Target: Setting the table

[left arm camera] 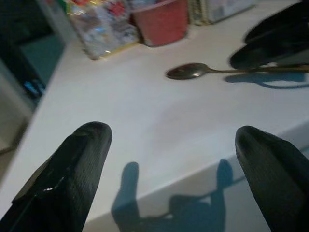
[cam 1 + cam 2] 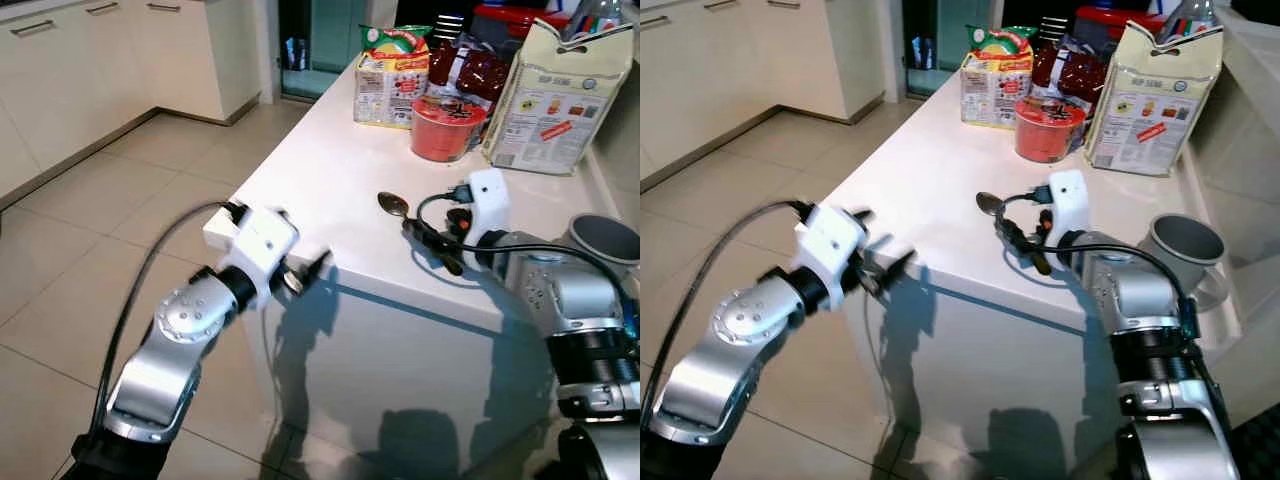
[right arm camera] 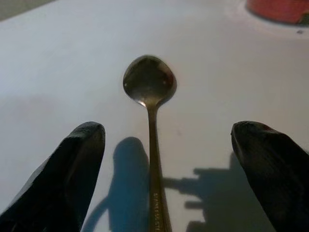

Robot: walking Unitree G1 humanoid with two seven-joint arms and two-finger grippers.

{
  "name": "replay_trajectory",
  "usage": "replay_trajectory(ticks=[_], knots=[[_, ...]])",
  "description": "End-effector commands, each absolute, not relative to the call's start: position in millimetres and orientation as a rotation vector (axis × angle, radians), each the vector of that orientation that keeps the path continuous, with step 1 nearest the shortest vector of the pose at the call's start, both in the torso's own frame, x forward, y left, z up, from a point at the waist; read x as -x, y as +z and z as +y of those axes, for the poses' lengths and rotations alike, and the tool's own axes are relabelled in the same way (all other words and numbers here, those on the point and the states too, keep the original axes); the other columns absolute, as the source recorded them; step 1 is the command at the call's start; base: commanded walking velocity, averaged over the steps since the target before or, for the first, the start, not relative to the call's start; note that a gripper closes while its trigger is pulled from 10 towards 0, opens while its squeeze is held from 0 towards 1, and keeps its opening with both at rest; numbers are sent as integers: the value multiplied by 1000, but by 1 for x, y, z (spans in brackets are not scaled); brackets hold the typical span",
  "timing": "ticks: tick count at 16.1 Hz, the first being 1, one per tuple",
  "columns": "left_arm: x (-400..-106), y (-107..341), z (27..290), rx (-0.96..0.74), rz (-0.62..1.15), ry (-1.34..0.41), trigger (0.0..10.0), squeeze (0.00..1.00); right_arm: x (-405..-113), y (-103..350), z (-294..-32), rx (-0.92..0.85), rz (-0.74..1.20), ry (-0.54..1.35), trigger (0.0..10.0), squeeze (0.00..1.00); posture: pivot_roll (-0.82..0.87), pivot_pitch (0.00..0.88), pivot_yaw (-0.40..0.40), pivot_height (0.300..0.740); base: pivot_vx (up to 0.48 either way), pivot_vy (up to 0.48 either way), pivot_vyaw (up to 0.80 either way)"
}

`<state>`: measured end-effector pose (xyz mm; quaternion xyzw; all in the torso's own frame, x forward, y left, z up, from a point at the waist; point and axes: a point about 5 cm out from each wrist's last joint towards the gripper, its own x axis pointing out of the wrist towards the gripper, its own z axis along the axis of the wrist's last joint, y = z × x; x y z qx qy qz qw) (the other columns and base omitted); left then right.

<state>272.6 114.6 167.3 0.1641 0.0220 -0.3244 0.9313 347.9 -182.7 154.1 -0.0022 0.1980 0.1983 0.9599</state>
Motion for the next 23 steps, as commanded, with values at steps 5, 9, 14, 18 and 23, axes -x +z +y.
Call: replay_trajectory(ticks=[5, 9, 14, 18, 23], knots=[[-266, 167, 109, -323, 77, -784, 10000, 0, -362, 148, -175, 104, 460, 492, 10000, 1000, 0, 0, 18, 740, 0, 0, 0], [-263, 166, 108, -326, 85, -795, 10000, 0, -371, 138, -170, 129, 557, 493, 10000, 0, 12, 0, -3, 740, 0, 0, 0], [-262, 165, 107, -324, 89, -806, 10000, 0, -368, 121, -175, 60, 699, 493, 3333, 0, 15, 0, -6, 740, 0, 0, 0], [-262, 165, 109, -345, 90, -802, 10000, 0, -365, 114, -178, 94, 753, 518, 0, 0, 18, 0, -9, 740, 0, 0, 0], [-262, 165, 108, -362, 87, -792, 10000, 0, -365, 112, -178, 160, 768, 540, 0, 0, 22, 0, -15, 740, 0, 0, 0]])
